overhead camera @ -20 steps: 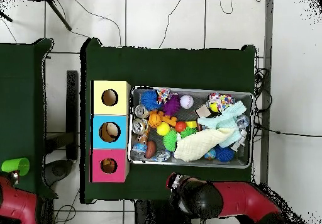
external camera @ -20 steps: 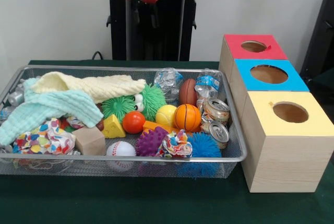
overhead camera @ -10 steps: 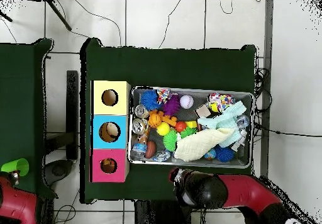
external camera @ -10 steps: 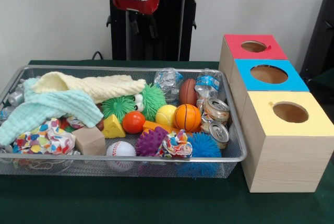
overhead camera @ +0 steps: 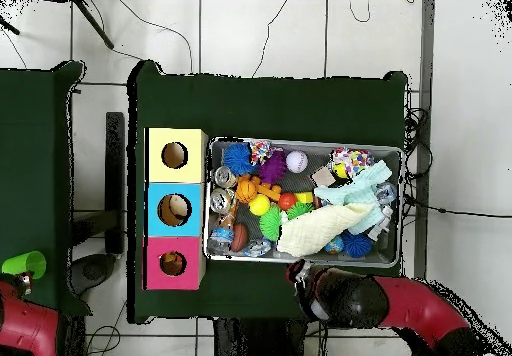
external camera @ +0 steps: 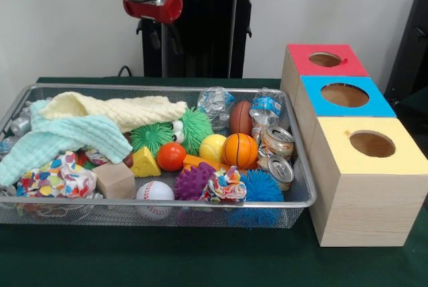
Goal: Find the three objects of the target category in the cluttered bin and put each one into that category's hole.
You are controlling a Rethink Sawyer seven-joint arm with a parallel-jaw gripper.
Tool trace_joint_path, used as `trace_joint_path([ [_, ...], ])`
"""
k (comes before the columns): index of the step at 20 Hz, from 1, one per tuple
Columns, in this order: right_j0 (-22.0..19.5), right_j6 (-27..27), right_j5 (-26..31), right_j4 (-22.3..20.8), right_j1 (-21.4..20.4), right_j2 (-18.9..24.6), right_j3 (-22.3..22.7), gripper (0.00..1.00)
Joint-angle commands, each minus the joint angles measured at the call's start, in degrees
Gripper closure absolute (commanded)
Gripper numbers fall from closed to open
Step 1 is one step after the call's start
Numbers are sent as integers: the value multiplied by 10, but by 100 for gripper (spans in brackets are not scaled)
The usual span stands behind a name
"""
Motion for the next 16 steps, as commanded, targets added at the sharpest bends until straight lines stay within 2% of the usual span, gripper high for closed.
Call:
trace_joint_path([
  [1,-25,-125,71,-11,27,42,-82,0],
  [8,-51,-176,98,-45,62,48,-125,0],
  [14,-37,-155,100,-66,65,41,-144,0],
  [16,-30,-152,103,-75,82,35,-162,0],
])
